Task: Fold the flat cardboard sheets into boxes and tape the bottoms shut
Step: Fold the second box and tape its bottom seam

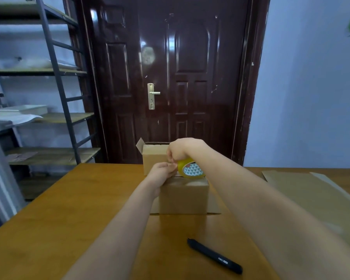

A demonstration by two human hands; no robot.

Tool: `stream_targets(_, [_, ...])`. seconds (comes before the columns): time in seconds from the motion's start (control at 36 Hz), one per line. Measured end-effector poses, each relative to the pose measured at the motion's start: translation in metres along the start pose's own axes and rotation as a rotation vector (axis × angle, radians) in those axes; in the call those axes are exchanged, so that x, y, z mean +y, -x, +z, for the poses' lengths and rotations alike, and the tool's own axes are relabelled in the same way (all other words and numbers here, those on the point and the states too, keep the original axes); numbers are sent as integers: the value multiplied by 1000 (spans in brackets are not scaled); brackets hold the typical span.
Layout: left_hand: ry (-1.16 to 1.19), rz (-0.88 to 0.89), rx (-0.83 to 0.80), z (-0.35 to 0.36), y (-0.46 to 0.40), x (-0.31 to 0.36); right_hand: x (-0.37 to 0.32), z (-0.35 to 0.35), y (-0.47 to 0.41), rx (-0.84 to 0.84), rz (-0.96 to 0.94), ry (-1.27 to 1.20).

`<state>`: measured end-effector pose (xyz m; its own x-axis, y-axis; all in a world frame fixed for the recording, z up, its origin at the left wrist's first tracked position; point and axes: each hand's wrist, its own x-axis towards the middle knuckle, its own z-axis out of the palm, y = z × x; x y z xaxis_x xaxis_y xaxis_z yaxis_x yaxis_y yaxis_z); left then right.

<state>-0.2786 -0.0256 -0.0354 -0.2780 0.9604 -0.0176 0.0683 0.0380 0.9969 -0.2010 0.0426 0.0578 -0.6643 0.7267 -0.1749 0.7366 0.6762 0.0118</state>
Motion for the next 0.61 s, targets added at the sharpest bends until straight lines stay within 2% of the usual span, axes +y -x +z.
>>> stream_targets(0.08, [28, -6, -18, -1, 1, 1, 3, 3, 3, 77, -12, 28])
stream_targets(0.22, [48, -20, 37, 0, 0, 1, 18, 3, 17, 255, -44, -123])
stream_targets(0.5, [50, -8, 127, 3, -8, -5, 65, 23, 49, 228, -157, -559])
stream_targets(0.61, [30, 6, 158, 4, -5, -4, 64, 22, 52, 275, -125, -520])
